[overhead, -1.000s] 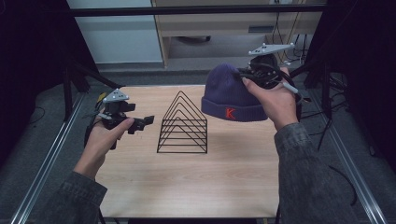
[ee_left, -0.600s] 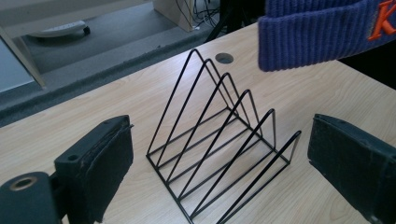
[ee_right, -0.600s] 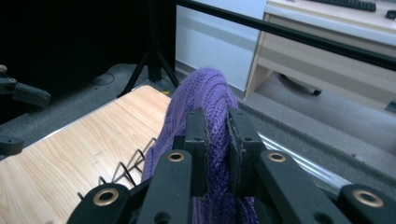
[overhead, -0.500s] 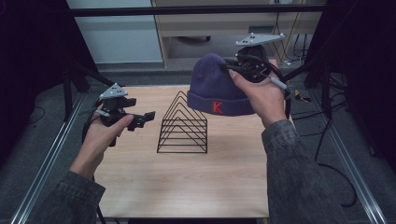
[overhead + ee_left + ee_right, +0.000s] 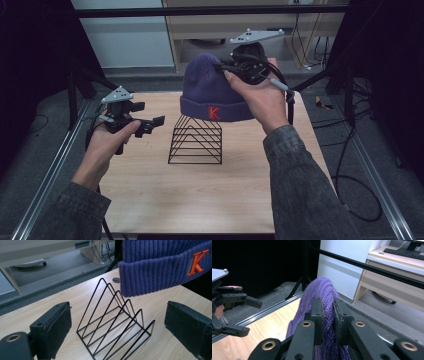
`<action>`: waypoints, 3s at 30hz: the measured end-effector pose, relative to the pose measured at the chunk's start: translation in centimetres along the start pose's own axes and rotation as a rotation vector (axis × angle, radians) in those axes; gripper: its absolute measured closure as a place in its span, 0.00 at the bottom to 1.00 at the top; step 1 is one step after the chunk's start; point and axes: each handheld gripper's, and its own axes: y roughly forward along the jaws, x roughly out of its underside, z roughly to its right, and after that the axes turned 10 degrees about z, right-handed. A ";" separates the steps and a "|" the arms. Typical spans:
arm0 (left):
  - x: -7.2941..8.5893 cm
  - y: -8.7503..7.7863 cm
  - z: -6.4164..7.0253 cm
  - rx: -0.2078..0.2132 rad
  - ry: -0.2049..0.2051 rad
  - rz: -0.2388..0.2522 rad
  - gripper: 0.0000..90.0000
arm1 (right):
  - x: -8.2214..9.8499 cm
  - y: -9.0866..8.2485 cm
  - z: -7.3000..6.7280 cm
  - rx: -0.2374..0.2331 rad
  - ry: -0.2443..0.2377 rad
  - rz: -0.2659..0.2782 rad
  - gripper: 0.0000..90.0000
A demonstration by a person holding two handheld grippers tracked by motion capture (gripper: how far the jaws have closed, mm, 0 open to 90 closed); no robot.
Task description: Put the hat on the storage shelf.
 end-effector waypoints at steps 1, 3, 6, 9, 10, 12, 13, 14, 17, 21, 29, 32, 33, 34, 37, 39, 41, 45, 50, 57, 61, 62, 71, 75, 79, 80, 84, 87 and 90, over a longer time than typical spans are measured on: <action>0.0 0.0 0.0 0.002 0.001 0.000 0.07 | 0.0 0.1 -0.2 -0.004 -0.001 0.000 0.89; 0.0 0.0 0.1 0.007 0.000 0.004 0.07 | 0.0 0.4 -0.5 -0.012 -0.001 0.000 0.89; 0.1 0.1 0.2 0.015 0.001 0.005 0.07 | 0.0 0.8 -0.9 -0.021 -0.002 -0.005 0.89; 0.2 0.2 0.4 0.024 0.005 0.004 0.07 | 0.2 1.1 -1.1 -0.027 0.001 -0.007 0.89; 0.2 0.2 0.4 0.026 0.006 0.003 0.07 | 0.2 1.2 -1.1 -0.030 -0.001 -0.006 0.89; 0.2 0.3 0.5 0.032 0.009 0.002 0.07 | 0.2 1.4 -1.3 -0.035 0.003 -0.008 0.89; 0.2 0.3 0.5 0.035 0.010 0.000 0.07 | 0.2 1.5 -1.3 -0.036 0.002 -0.008 0.89; 0.2 0.4 0.6 0.038 0.011 0.000 0.07 | 0.3 1.5 -1.4 -0.038 0.000 -0.007 0.89; 0.2 0.5 0.8 0.047 0.017 0.000 0.07 | 0.3 1.8 -1.6 -0.044 0.004 -0.007 0.89; 0.3 0.8 1.0 0.066 0.025 0.000 0.07 | 0.4 2.1 -1.9 -0.051 0.007 -0.005 0.89; 1.1 1.8 0.7 0.077 0.027 -0.015 0.06 | 0.3 2.4 -2.7 -0.074 0.015 0.012 0.89; 1.4 2.3 0.5 0.081 0.030 -0.016 0.06 | 0.3 2.4 -2.9 -0.082 0.015 0.020 0.89; 1.5 2.5 0.5 0.082 0.032 -0.016 0.06 | 0.4 2.4 -2.9 -0.086 0.018 0.019 0.89; 1.6 2.7 0.4 0.085 0.028 -0.012 0.06 | 0.5 2.4 -2.9 -0.087 0.017 0.019 0.89; 1.8 3.1 0.1 0.091 0.008 0.000 0.06 | 0.7 2.5 -3.1 -0.094 0.024 0.015 0.89; 1.9 3.4 0.0 0.098 0.010 -0.004 0.06 | 0.8 2.5 -3.2 -0.100 0.025 0.014 0.89; 1.9 3.6 0.0 0.100 0.009 -0.004 0.06 | 0.9 2.6 -3.3 -0.102 0.028 0.014 0.89; 2.1 4.1 -0.3 0.112 0.002 -0.001 0.06 | 1.0 2.8 -3.5 -0.110 0.025 0.014 0.89; 2.1 4.3 -0.2 0.122 0.014 -0.011 0.07 | 1.0 3.0 -3.6 -0.116 0.028 0.019 0.89; 2.3 4.7 0.1 0.173 0.001 -0.019 0.09 | 1.0 3.5 -3.8 -0.117 0.031 0.013 0.89; 2.5 5.0 -0.1 0.193 -0.027 -0.012 0.21 | 0.9 3.8 -3.8 -0.123 0.032 0.012 0.89; 2.6 5.1 -0.2 0.194 -0.040 -0.009 0.25 | 0.9 3.8 -3.8 -0.124 0.028 0.010 0.89; 2.8 5.2 -0.2 0.148 -0.006 0.001 0.68 | 0.8 3.9 -3.7 -0.121 0.017 -0.002 0.89; 2.5 4.7 0.2 0.115 0.037 -0.004 0.78 | 0.7 4.0 -3.6 -0.122 0.016 0.004 0.89; 2.1 4.1 0.0 0.049 0.045 -0.006 0.80 | 1.0 4.3 -3.3 -0.116 0.013 -0.001 0.89; 1.9 4.0 0.0 0.037 0.039 0.000 0.80 | 1.1 4.3 -3.1 -0.112 0.009 -0.004 0.89; 1.2 3.6 -0.1 0.016 0.032 0.006 0.82 | 1.4 4.1 -2.5 -0.099 0.020 0.004 0.89; 0.4 3.4 0.2 0.008 0.053 0.021 0.82 | 1.4 3.9 -1.9 -0.086 0.026 0.002 0.89; 0.2 3.4 0.2 -0.004 0.070 0.018 0.82 | 1.6 4.0 -1.2 -0.075 0.038 0.007 0.89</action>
